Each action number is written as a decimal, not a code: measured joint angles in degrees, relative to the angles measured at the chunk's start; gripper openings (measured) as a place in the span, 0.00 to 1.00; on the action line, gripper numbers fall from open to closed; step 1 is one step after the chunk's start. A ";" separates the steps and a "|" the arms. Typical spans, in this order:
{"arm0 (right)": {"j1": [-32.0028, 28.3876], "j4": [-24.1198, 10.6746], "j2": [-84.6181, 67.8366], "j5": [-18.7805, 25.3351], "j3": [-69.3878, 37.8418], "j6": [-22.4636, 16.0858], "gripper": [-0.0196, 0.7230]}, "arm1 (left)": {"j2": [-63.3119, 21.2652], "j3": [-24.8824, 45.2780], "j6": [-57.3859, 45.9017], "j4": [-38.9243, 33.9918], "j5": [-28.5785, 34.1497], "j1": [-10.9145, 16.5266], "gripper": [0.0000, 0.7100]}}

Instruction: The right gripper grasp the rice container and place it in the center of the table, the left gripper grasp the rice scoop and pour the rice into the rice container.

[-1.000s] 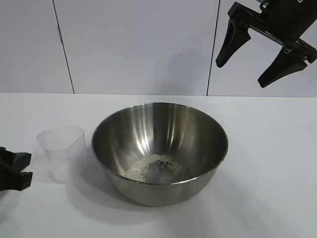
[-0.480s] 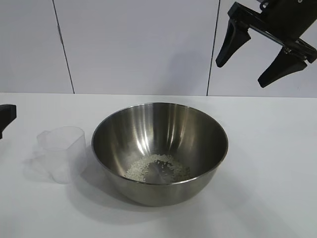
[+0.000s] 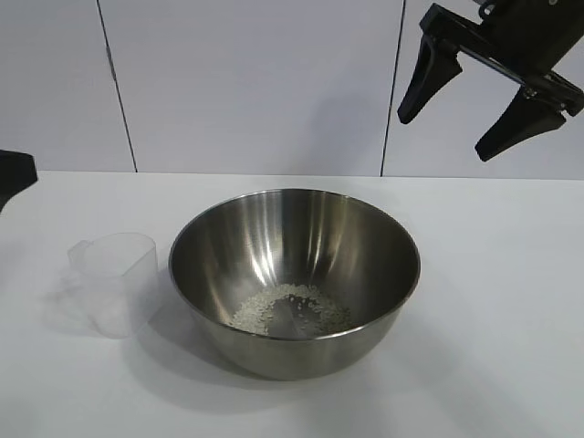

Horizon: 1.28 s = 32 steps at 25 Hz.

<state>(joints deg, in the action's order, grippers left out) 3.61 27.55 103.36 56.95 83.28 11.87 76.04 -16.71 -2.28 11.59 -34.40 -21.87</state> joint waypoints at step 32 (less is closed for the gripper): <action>0.00 3.99 0.00 3.27 0.00 2.74 0.90 | 18.59 -60.68 10.19 14.64 87.60 0.42 0.96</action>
<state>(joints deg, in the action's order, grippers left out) 3.61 31.54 103.36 60.22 83.28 14.60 94.64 -77.39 7.91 26.23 53.20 -21.46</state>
